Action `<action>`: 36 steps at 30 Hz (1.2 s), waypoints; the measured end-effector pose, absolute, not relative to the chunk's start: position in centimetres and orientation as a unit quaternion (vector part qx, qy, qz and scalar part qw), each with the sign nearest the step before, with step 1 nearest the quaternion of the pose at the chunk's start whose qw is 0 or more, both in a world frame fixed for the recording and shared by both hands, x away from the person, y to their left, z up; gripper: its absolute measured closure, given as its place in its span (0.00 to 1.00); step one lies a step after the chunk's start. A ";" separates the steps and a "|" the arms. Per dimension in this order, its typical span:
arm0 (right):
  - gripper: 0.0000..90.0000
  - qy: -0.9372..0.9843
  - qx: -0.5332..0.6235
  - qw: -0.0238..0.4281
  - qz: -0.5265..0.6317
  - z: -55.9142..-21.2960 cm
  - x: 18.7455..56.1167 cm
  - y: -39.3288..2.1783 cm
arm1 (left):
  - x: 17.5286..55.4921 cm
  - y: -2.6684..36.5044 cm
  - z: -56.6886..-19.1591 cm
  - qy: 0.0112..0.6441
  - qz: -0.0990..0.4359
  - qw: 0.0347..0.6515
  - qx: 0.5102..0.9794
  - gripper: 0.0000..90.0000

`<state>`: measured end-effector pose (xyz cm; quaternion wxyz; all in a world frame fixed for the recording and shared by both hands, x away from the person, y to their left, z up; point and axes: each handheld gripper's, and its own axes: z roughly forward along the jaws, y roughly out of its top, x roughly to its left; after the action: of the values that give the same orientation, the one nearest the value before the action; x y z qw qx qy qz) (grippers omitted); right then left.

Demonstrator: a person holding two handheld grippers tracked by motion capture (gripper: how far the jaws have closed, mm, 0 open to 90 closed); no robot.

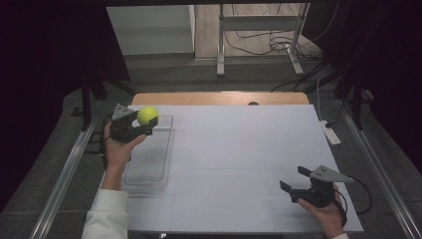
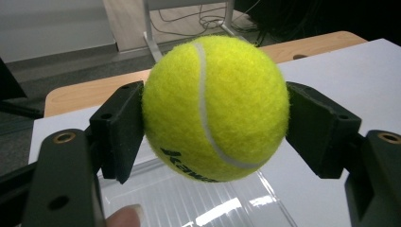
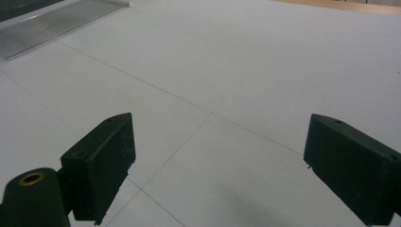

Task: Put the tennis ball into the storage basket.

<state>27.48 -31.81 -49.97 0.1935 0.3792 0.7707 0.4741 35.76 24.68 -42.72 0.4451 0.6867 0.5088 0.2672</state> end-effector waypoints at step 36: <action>0.11 0.772 0.379 0.193 0.472 -50.0 27.5 -31.8 | 36.7 26.2 -44.2 0.538 0.259 0.414 0.687 0.29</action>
<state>27.53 -31.76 -50.05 0.1933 0.3795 0.7717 0.4724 36.67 26.18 -44.15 0.4138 0.6873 0.5378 0.2592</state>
